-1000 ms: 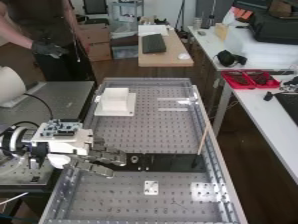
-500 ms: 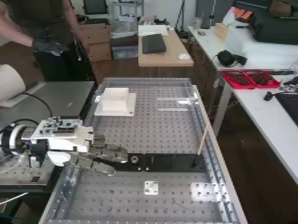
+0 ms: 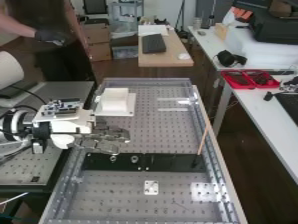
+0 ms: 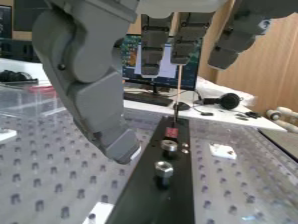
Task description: Grab the smaller nut and place it in the white container
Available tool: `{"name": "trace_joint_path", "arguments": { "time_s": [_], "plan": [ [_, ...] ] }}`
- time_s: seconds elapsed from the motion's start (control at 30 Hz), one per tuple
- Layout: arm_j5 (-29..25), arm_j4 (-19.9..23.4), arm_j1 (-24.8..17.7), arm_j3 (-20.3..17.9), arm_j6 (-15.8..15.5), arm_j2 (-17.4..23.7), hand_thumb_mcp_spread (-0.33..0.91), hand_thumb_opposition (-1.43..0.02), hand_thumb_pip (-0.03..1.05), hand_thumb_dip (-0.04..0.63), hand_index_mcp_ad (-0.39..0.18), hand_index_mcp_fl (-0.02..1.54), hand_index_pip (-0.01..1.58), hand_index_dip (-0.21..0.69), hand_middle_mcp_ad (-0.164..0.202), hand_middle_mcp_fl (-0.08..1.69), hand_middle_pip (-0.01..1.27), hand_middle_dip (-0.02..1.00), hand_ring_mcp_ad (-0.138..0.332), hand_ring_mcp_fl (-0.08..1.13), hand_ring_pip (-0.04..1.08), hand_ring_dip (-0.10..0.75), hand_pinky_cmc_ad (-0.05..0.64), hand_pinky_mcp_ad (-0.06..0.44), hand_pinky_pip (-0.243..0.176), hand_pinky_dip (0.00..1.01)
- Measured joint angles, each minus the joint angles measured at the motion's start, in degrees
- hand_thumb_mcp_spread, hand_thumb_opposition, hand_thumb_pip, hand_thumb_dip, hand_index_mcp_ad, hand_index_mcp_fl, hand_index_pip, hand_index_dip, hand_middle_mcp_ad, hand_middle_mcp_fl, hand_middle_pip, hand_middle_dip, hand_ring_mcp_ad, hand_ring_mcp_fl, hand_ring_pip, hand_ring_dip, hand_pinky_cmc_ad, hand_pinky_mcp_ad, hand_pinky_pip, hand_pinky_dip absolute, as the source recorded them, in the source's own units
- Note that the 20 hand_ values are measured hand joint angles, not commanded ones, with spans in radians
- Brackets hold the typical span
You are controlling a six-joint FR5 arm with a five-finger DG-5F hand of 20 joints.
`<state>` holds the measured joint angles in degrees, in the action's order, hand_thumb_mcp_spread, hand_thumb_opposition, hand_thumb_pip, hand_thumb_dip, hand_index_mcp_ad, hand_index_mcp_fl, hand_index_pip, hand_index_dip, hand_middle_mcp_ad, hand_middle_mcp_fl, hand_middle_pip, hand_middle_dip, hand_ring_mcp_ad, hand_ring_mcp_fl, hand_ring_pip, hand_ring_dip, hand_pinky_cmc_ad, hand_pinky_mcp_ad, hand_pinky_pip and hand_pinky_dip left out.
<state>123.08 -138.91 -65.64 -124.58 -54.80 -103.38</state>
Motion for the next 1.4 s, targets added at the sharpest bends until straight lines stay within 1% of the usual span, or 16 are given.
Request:
{"name": "trace_joint_path", "arguments": {
  "time_s": [0.2, 0.3, 0.6, 0.67, 0.93, 1.1, 1.4],
  "plan": [
    [1.92, -3.21, -3.39, 0.20, -0.22, 2.78, 0.59, -1.02, 0.62, 0.251, -0.304, 0.38, 1.50, 0.185, -0.024, 0.12, 0.14, 0.27, 0.026, 0.00, 0.11, 0.115, 0.311, 0.182, -0.028, 0.16],
    [2.93, -4.46, -5.03, 0.44, -0.27, 3.66, 0.59, -1.02, 0.62, 0.251, -0.302, 0.38, 1.50, 0.185, -0.024, 0.12, 0.14, 0.27, 0.026, 0.00, 0.11, 0.113, 0.311, 0.183, -0.012, 0.16],
    [4.75, -7.06, -10.15, 1.34, -0.31, 4.58, 0.59, -1.02, 0.62, 0.251, -0.302, 0.38, 1.50, 0.187, -0.024, 0.12, 0.14, 0.27, 0.031, 0.00, 0.11, 0.113, 0.311, 0.185, -0.012, 0.16],
    [4.98, -7.32, -11.39, 1.45, -0.21, 4.64, 0.59, -1.02, 0.62, 0.251, -0.302, 0.38, 1.50, 0.187, -0.024, 0.12, 0.14, 0.27, 0.026, 0.00, 0.11, 0.113, 0.311, 0.185, -0.012, 0.16],
    [5.46, -7.38, -16.70, 1.79, 0.95, 4.32, 0.59, -1.02, 0.62, 0.251, -0.302, 0.38, 1.49, 0.188, -0.028, 0.12, 0.14, 0.27, 0.026, 0.00, 0.12, 0.122, 0.311, 0.185, -0.012, 0.16],
    [5.51, -6.46, -20.08, 2.17, 2.37, 2.97, 0.59, -1.02, 0.62, 0.251, -0.302, 0.38, 1.49, 0.185, -0.028, 0.14, 0.14, 0.27, 0.026, 0.00, 0.11, 0.122, 0.311, 0.185, -0.012, 0.16],
    [5.34, -5.38, -24.22, 3.08, 4.23, 0.45, 0.59, -1.02, 0.62, 0.251, -0.302, 0.38, 1.49, 0.190, -0.024, 0.14, 0.14, 0.27, 0.024, 0.00, 0.11, 0.122, 0.312, 0.185, -0.012, 0.16]
  ]
}}
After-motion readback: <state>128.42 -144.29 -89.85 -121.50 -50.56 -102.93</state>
